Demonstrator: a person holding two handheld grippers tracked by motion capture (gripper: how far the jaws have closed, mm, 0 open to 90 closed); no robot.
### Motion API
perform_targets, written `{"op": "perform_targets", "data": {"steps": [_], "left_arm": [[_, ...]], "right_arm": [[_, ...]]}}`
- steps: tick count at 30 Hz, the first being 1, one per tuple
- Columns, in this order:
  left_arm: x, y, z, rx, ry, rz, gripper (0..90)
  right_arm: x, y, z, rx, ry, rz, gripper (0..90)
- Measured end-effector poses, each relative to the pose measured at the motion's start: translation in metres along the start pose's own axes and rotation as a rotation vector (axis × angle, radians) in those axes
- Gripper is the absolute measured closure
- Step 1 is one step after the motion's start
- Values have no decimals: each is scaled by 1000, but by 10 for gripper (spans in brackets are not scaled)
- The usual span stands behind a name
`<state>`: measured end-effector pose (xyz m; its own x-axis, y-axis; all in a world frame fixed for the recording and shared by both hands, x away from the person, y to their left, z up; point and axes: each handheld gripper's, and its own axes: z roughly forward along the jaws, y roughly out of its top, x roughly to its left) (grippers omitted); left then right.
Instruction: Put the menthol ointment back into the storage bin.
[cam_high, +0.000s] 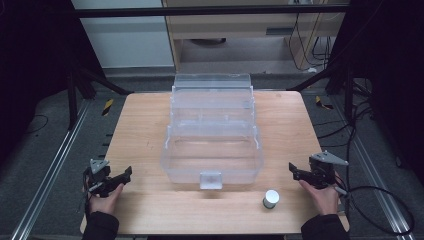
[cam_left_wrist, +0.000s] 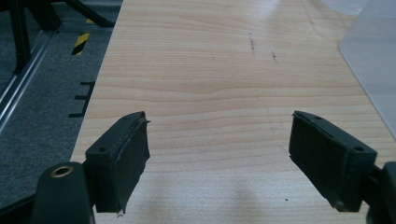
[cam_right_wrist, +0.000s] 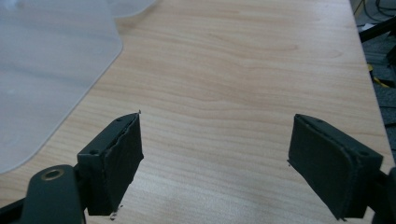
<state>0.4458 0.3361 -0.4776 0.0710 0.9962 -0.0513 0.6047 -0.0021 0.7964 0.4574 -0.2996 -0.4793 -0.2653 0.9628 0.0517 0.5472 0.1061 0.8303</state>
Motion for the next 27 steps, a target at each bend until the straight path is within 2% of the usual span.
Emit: {"op": "perform_targets", "data": {"steps": [1, 3, 6, 9, 15, 18, 22, 27], "left_arm": [[0, 0, 0, 1, 0, -4, 203], [1, -1, 1, 5, 6, 0, 210], [1, -2, 1, 5, 8, 3, 223], [1, -2, 6, 15, 10, 22, 231], [-1, -2, 8, 28, 18, 32, 234], [0, -2, 9, 34, 16, 31, 238], [-1, -2, 9, 39, 12, 30, 243], [-2, -2, 10, 35, 10, 42, 245]], "right_arm": [[1, 2, -1, 0, 7, 5, 191], [3, 5, -3, -8, 8, -20, 215], [10, 10, -7, 15, 52, -56, 276], [17, 17, -10, 37, 76, -107, 305], [25, 32, -19, 117, 109, -172, 309], [28, 41, -24, 127, 128, -208, 304], [33, 53, -30, 144, 165, -232, 298], [41, 66, -34, 170, 180, -313, 281]]}}
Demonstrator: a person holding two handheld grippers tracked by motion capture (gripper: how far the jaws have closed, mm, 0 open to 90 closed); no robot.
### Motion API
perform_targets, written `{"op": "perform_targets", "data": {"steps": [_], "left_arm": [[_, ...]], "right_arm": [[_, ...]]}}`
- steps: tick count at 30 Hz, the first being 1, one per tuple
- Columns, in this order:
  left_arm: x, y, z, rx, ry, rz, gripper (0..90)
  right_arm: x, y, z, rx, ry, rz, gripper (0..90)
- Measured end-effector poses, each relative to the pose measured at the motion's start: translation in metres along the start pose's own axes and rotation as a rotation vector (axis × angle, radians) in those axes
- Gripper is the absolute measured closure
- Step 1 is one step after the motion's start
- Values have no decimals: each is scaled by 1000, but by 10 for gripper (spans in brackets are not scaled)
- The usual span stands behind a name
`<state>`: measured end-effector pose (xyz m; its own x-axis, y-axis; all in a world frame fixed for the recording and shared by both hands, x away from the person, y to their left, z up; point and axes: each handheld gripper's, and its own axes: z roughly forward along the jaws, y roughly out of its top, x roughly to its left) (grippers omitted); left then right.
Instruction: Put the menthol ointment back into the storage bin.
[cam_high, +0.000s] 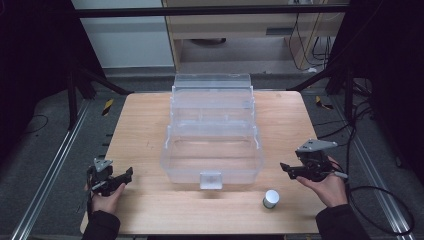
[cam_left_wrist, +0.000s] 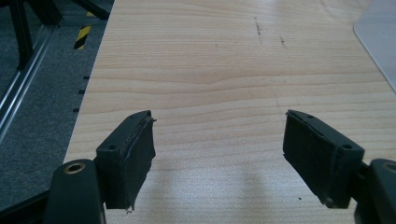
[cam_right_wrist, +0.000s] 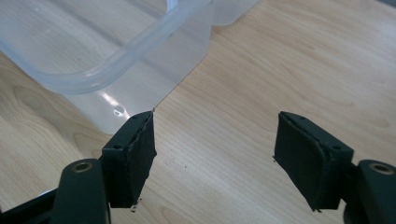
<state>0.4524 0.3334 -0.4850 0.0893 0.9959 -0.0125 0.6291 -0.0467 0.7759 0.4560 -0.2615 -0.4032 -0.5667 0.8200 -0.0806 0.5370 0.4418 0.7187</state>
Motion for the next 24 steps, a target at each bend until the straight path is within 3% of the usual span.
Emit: {"op": "perform_targets", "data": {"steps": [5, 9, 24], "left_arm": [[1, 0, 1, 4, 0, 7, 245], [0, 0, 1, 8, 0, 13, 245], [-3, 0, 3, 19, 1, 32, 246]], "right_arm": [[3, 13, -4, 17, 35, -52, 265], [8, 21, -8, 62, 57, -98, 266], [30, 36, -15, 178, 188, -284, 278]]}}
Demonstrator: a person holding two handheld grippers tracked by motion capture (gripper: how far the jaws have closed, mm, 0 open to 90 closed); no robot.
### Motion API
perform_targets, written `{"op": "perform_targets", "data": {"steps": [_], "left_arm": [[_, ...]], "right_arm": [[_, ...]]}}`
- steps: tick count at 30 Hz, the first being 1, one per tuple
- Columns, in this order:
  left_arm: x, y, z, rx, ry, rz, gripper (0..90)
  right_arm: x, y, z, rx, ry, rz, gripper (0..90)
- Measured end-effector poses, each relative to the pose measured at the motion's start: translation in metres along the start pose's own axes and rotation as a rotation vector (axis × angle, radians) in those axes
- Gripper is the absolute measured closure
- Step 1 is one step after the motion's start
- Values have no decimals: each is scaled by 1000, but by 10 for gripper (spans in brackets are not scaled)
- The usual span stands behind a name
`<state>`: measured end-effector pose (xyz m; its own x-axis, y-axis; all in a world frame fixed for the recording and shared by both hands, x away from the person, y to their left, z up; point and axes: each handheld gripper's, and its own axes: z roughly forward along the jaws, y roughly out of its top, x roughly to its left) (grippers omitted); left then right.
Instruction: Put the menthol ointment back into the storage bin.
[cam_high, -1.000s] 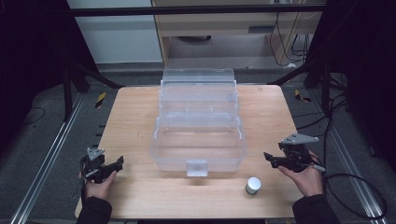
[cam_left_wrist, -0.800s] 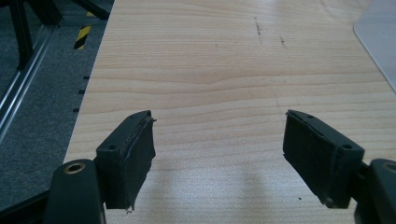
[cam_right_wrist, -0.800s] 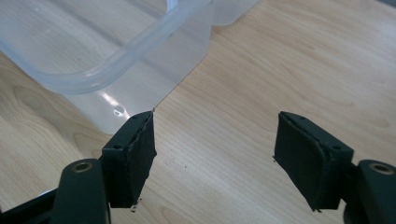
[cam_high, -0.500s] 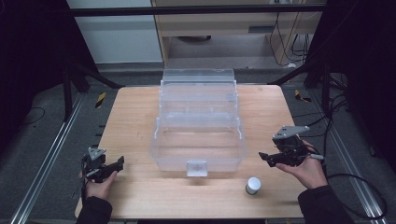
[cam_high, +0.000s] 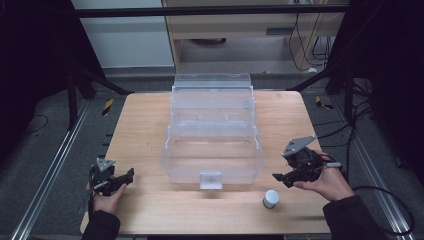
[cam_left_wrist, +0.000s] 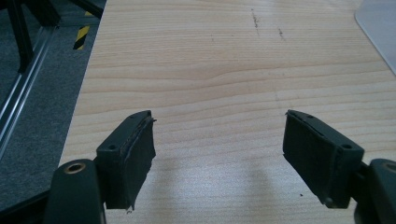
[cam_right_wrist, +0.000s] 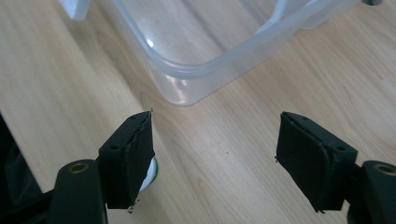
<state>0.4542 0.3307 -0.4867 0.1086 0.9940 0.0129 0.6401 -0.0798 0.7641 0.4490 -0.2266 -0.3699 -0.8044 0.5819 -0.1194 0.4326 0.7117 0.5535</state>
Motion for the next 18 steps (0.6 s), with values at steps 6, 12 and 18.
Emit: {"op": "perform_targets", "data": {"steps": [6, 12, 18], "left_arm": [[0, 0, 0, 4, -2, 5, 247], [-1, 0, 1, 11, 0, 16, 247], [-1, 0, 2, 12, 2, 18, 248]], "right_arm": [[9, 4, 5, 74, 70, -71, 288], [17, 6, 11, 159, 112, -130, 292], [23, 6, 17, 210, 134, -176, 304]]}}
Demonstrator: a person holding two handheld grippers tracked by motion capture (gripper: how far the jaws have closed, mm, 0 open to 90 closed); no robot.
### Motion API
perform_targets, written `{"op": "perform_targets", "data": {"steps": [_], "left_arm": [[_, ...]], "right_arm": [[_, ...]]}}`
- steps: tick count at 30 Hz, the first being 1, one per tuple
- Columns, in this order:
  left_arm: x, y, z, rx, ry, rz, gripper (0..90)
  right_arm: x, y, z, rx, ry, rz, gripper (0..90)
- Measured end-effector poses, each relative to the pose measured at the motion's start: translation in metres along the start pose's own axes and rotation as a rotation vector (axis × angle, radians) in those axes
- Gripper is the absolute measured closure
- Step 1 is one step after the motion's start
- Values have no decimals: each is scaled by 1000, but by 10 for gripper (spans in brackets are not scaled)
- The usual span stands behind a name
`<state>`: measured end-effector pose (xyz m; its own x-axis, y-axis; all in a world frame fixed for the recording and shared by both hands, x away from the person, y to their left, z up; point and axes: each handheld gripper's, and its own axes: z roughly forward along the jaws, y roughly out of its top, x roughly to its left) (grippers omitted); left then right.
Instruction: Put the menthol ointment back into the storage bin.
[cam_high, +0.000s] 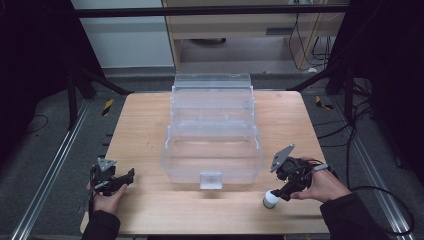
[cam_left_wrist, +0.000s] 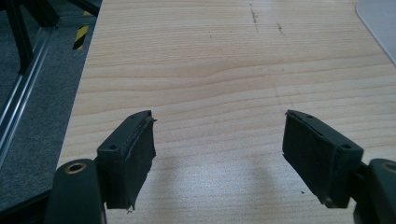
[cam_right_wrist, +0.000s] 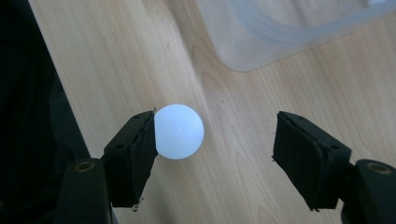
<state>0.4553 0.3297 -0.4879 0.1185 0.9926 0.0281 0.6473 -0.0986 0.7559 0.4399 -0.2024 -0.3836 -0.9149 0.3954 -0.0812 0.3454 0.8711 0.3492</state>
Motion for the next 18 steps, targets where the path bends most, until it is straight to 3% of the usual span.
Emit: {"op": "perform_targets", "data": {"steps": [6, 14, 18], "left_arm": [[0, 0, 0, -2, 1, 1, 249], [1, 0, -1, -2, 6, 5, 251], [0, 0, -1, -2, 7, 8, 251]], "right_arm": [[6, 2, 9, 48, 25, -43, 307], [11, 3, 22, 104, 45, -65, 317], [13, 3, 29, 122, 47, -102, 324]]}}
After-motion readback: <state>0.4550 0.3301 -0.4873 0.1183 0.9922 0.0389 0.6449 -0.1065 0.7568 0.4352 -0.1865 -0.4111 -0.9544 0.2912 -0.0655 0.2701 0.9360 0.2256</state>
